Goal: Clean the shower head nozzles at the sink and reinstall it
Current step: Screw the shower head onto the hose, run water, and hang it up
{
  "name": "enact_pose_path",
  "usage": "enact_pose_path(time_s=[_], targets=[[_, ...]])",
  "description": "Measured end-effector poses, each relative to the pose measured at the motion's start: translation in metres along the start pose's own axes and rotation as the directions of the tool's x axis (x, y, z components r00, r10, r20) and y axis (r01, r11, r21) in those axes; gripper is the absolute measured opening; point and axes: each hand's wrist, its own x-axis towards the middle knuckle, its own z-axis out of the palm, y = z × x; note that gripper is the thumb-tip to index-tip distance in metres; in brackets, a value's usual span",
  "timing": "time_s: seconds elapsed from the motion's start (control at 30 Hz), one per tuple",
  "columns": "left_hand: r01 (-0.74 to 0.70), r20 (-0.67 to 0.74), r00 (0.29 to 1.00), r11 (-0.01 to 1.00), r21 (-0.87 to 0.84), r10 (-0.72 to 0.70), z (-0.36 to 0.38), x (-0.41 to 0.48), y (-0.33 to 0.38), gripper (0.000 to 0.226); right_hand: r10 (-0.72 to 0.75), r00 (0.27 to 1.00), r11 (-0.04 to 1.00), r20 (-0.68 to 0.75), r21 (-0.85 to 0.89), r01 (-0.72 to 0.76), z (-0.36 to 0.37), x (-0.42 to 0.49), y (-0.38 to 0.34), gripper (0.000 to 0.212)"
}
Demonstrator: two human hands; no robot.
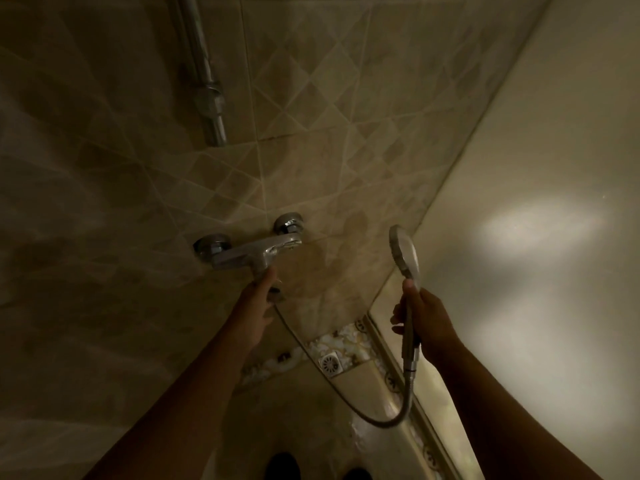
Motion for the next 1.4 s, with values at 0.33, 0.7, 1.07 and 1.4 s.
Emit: enact_pose_path(time_s=[0.33, 0.7, 1.07, 1.4], targets=[[-0.2, -0.154, 0.971, 0.975, -0.094, 0.185, 0.017, 0.008, 0.001, 0.025, -0.052, 0.996, 0.994, -0.077, 0.091, 0.059, -0.018, 0.004, 0.016, 0.037], [-0.092, -0.198, 0.978, 0.99, -0.11, 0.069, 0.02, 0.012, 0.007, 0.031, -0.029, 0.987, 0.99, -0.157, 0.129, 0.05, -0.014, 0.01, 0.031, 0.028], [0.021, -0.162, 0.986, 0.998, -0.057, -0.03, 0.014, 0.014, 0.011, 0.031, -0.038, 0.982, 0.992, -0.184, 0.115, 0.06, -0.014, 0.012, 0.035, 0.028], [-0.031, -0.141, 0.99, 0.997, -0.072, 0.021, 0.014, 0.013, 0.009, 0.031, -0.027, 0.976, 0.989, -0.218, 0.139, 0.058, -0.021, 0.009, 0.045, 0.029]])
